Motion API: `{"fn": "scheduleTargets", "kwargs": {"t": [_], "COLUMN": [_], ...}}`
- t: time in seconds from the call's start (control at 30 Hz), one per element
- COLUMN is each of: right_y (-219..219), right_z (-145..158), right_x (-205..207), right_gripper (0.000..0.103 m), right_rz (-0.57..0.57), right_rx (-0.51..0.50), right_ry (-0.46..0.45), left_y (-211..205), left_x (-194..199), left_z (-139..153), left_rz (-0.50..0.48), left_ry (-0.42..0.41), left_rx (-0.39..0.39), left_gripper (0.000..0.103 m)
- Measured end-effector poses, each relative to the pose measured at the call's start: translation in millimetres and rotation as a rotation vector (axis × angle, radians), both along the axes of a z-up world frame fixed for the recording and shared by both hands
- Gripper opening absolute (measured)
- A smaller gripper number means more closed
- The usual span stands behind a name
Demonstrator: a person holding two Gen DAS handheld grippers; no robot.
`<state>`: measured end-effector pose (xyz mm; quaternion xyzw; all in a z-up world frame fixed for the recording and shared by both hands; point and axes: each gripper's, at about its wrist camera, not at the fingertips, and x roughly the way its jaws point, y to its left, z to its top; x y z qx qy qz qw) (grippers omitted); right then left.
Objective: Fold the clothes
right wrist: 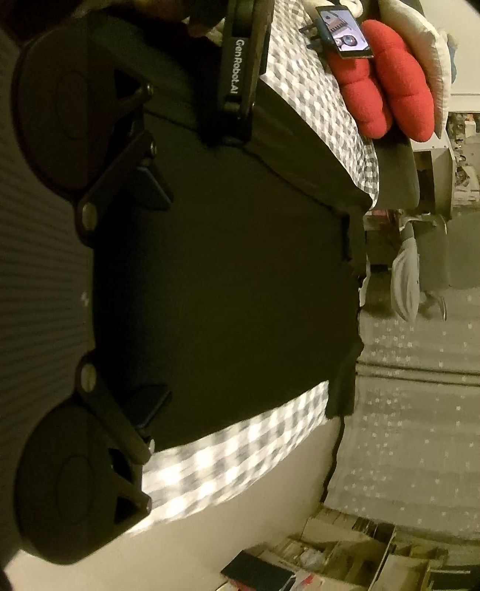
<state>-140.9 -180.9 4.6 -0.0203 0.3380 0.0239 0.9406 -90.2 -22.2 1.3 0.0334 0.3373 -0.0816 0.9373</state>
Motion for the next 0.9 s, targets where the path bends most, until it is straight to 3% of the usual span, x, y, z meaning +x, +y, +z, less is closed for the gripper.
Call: {"fn": "scheduleTargets", "kwargs": {"t": [0.23, 0.37, 0.6, 0.63, 0.7, 0.77, 0.9], "right_y": [-9.8, -32.0, -76.4, -82.0, -86.7, -84.2, -76.2], "right_z": [-1.0, 0.1, 4.3, 4.0, -3.3, -10.8, -10.1], "right_x": [-40.8, -58.9, -80.6, -82.1, -79.3, -75.2, -74.2], "right_gripper": [0.103, 0.103, 0.103, 0.1, 0.078, 0.074, 0.07], "right_rz": [-0.029, -0.07, -0.193, -0.201, -0.189, -0.172, -0.168], "right_rx": [0.014, 0.076, 0.213, 0.238, 0.287, 0.287, 0.238], "right_ry": [-0.024, -0.052, -0.132, -0.136, -0.097, -0.053, -0.05], "left_y": [10.1, 14.3, 22.3, 20.6, 17.0, 13.1, 10.4], "left_x": [-22.0, -27.0, -31.1, -31.7, -32.9, -35.8, -38.1], "left_z": [0.4, 4.9, 13.0, 12.5, 11.6, 12.0, 15.1], "left_rz": [0.01, 0.009, 0.038, 0.031, 0.015, -0.005, -0.018], "left_ry": [0.011, 0.025, -0.019, -0.018, -0.015, -0.033, -0.066], "left_rx": [-0.022, -0.067, -0.144, -0.14, -0.13, -0.103, -0.089], "left_gripper": [0.103, 0.102, 0.102, 0.102, 0.102, 0.102, 0.102]}}
